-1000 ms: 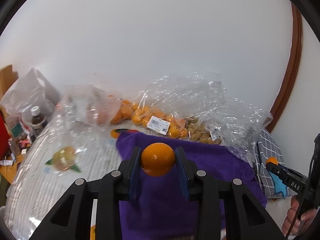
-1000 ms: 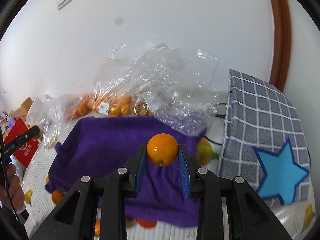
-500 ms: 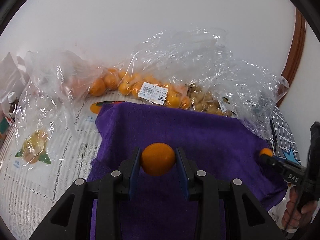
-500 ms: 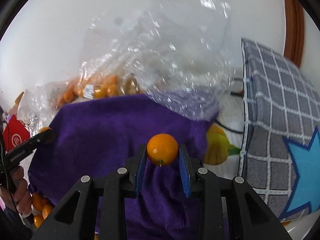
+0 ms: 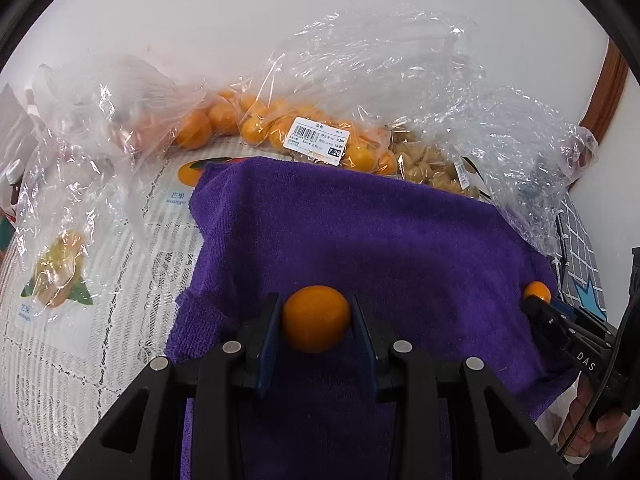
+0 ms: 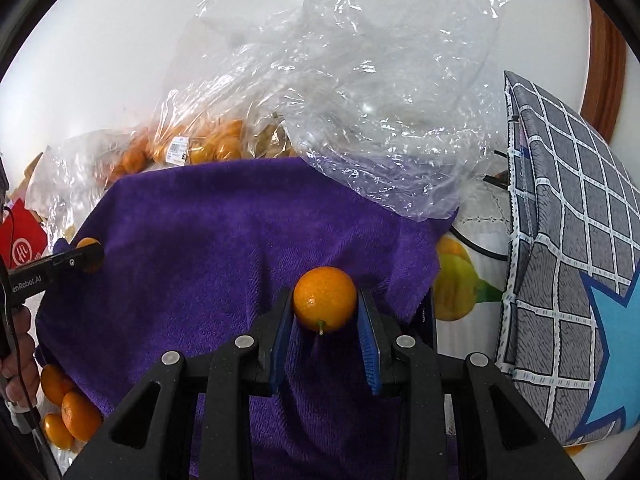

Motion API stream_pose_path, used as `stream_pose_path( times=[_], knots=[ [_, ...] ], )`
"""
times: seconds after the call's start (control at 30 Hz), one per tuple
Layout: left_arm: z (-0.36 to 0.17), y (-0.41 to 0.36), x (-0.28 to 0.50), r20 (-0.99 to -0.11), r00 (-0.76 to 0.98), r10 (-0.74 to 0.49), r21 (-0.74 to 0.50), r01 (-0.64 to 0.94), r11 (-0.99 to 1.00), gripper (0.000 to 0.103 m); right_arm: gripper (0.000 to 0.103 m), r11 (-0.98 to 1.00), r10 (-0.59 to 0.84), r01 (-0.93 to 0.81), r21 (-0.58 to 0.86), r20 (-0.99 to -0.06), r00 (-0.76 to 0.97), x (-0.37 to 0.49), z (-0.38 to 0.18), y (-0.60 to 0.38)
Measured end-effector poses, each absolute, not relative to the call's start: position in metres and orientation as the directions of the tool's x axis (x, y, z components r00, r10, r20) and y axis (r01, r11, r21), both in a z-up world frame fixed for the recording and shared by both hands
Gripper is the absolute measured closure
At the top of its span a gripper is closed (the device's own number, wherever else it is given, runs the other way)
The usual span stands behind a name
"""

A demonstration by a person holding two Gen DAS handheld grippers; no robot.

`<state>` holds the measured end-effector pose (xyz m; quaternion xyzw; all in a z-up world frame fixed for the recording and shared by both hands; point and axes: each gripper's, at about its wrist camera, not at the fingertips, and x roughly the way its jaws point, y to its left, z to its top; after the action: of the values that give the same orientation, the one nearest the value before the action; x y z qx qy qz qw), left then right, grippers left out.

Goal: Organize fruits
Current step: 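Carry the large orange with the left tool while the right tool carries the tangerine over the purple towel, then open the right tool onto the purple towel while the left tool releases its orange there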

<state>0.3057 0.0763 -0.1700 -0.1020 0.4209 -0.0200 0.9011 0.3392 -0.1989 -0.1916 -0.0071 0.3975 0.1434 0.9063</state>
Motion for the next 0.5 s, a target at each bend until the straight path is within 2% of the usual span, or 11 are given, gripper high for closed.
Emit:
stream_pose_path(
  times=[0.3, 0.37, 0.43, 0.5],
  knots=[
    [-0.1724, 0.0723, 0.3066, -0.763, 0.637, -0.109, -0.176, -0.042, 0.984, 0.07, 0.07, 0.962, 0.223, -0.266, 0.057, -0.726, 0.651, 0.3365, -0.1904, -0.1971],
    [-0.1729, 0.0713, 0.3071, -0.764, 0.636, -0.108, -0.17, -0.037, 0.985, 0.07, 0.065, 0.965, 0.205, -0.26, 0.037, -0.726, 0.656, 0.335, -0.1892, -0.1974],
    [-0.1718, 0.0721, 0.3056, -0.759, 0.641, -0.115, -0.177, -0.033, 0.984, 0.07, 0.051, 0.963, 0.216, -0.266, 0.046, -0.722, 0.658, 0.333, -0.1869, -0.1993],
    [-0.1689, 0.0728, 0.3032, -0.743, 0.658, -0.124, -0.183, -0.021, 0.983, 0.067, 0.045, 0.96, 0.235, -0.273, 0.065, -0.715, 0.658, 0.3319, -0.1845, -0.2008]
  ],
)
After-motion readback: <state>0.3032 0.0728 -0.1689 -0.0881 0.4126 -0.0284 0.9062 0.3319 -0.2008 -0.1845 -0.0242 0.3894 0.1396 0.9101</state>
